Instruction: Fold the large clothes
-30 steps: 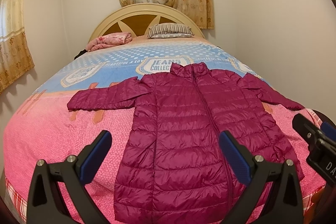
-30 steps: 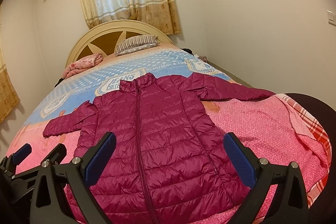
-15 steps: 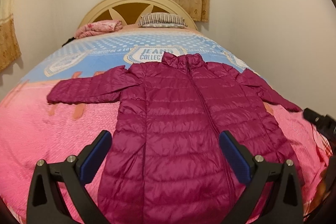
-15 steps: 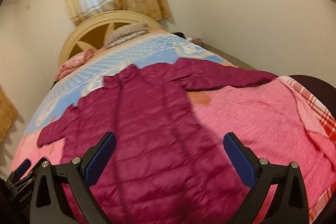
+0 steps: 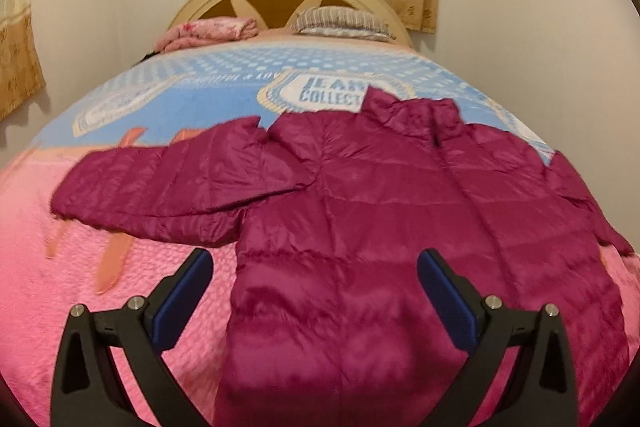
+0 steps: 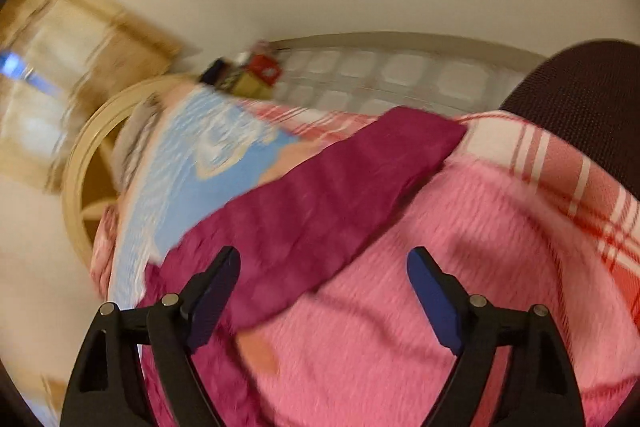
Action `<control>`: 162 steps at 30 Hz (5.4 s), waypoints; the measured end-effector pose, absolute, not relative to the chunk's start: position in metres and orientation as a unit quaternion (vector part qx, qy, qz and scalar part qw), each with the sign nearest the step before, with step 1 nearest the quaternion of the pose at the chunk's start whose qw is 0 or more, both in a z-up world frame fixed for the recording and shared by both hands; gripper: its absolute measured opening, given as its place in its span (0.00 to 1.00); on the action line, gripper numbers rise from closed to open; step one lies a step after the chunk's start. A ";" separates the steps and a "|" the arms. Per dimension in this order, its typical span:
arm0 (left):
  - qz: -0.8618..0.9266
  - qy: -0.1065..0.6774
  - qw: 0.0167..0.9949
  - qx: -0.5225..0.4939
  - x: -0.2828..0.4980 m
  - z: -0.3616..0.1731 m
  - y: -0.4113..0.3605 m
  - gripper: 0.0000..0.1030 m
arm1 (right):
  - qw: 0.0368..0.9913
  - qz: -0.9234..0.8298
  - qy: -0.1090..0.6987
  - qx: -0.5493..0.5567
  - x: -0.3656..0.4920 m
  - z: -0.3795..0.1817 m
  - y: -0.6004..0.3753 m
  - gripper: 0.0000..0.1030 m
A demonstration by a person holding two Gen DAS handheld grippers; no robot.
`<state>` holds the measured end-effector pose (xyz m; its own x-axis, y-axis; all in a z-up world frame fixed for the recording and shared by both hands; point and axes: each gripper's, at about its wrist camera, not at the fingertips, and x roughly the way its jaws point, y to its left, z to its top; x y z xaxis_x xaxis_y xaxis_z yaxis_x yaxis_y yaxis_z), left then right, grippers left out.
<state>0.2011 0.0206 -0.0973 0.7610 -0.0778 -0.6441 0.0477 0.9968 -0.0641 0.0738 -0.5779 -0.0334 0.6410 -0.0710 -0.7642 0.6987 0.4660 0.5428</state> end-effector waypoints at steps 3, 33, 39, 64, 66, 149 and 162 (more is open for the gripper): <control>-0.017 0.349 0.936 -0.038 0.212 -0.110 0.026 1.00 | 0.776 -0.273 0.369 0.433 0.095 -0.044 -0.593 0.83; -0.022 0.417 0.904 -0.085 0.237 -0.141 0.043 1.00 | 0.847 -0.339 0.317 0.260 0.141 -0.016 -0.570 0.05; -0.039 0.408 0.906 -0.111 0.232 -0.138 0.051 1.00 | 0.922 -0.240 0.274 0.132 0.157 0.070 -0.460 0.05; 0.003 0.387 0.917 -0.101 0.202 -0.140 0.098 1.00 | 0.883 0.149 0.445 -0.022 0.219 -0.089 -0.086 0.57; 0.000 0.385 0.917 -0.107 0.201 -0.141 0.100 1.00 | 0.877 0.172 0.448 0.010 0.218 -0.086 -0.089 0.70; 0.200 0.322 0.880 -0.288 0.285 -0.105 0.308 0.17 | 0.911 -0.056 0.395 0.103 0.235 -0.120 -0.280 0.33; -0.144 0.216 0.962 -0.079 0.240 0.012 0.043 0.17 | 0.912 -0.045 0.391 0.115 0.234 -0.120 -0.284 0.37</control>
